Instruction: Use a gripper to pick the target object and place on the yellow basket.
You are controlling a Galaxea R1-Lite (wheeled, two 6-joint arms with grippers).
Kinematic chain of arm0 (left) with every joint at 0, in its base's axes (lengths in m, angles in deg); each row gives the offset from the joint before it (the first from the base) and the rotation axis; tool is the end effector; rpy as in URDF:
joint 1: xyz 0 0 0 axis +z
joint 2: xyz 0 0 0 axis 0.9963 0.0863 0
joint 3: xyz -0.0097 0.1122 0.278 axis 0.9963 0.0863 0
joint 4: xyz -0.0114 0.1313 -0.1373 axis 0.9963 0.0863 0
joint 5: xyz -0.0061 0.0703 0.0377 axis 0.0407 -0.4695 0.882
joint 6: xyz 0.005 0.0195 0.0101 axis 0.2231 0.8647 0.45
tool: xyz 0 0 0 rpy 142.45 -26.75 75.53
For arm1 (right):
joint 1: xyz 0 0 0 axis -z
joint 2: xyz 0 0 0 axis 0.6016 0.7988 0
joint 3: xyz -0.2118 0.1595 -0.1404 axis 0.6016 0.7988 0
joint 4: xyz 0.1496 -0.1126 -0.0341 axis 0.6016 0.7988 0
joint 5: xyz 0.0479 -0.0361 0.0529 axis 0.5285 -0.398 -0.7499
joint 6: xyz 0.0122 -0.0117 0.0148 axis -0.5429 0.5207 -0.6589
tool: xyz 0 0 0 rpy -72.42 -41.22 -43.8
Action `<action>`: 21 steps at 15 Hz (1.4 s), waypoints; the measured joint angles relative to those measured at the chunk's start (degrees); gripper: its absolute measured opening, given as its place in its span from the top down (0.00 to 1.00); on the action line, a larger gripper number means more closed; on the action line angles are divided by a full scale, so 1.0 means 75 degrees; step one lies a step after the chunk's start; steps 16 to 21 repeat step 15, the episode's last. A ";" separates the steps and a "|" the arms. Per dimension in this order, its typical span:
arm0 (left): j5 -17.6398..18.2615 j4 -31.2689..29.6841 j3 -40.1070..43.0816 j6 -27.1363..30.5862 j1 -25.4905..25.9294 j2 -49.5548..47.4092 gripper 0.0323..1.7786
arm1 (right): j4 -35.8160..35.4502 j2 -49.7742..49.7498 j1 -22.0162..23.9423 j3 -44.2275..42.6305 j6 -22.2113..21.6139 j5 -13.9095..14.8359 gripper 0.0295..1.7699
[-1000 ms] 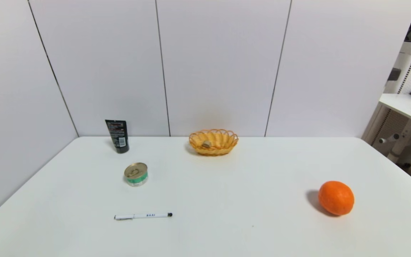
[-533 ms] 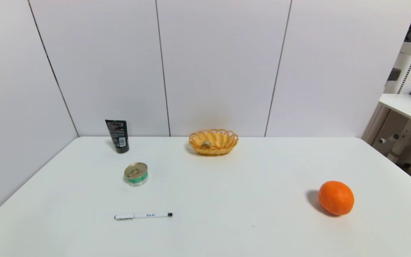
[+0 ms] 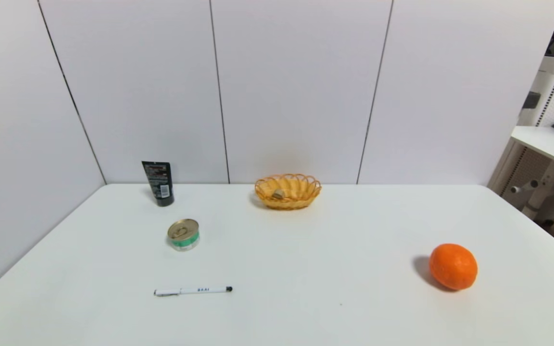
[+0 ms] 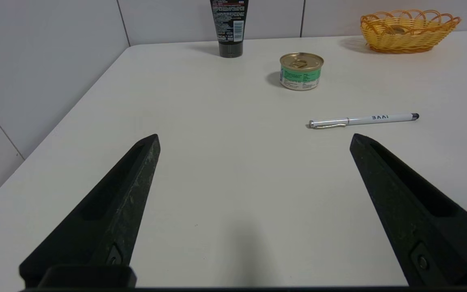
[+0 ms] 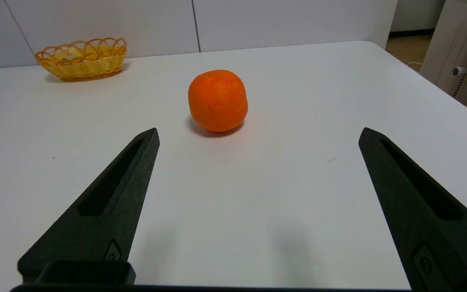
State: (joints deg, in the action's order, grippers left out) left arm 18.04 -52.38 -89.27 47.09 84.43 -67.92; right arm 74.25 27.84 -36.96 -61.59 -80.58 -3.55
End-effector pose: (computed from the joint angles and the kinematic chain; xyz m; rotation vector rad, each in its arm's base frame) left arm -0.0227 -0.0001 0.0783 0.0092 -0.0254 -0.0240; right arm -0.0230 -0.0006 0.0770 0.0640 -0.0170 -0.0275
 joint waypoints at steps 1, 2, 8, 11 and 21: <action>0.0000 0.0000 0.0000 -0.0002 0.0003 -0.0003 0.05 | 0.0000 0.0000 0.0000 0.0000 0.0000 0.0000 0.04; 0.0000 0.0000 0.0000 0.0000 0.0003 -0.0007 0.05 | 0.0000 0.0000 0.0000 0.0000 -0.0003 0.0000 0.04; 0.0000 0.0003 0.0000 0.0000 0.0000 -0.0007 0.05 | 0.0000 0.0000 0.0000 0.0000 -0.0005 0.0000 0.04; 0.0000 0.0000 0.0000 0.0000 0.0003 -0.0007 0.05 | 0.0067 0.0000 0.0000 0.0000 0.0011 0.0033 0.04; 0.0003 0.0000 0.0000 0.0000 0.0000 -0.0007 0.05 | 0.0005 0.0000 0.0000 0.0000 -0.0015 0.0015 0.04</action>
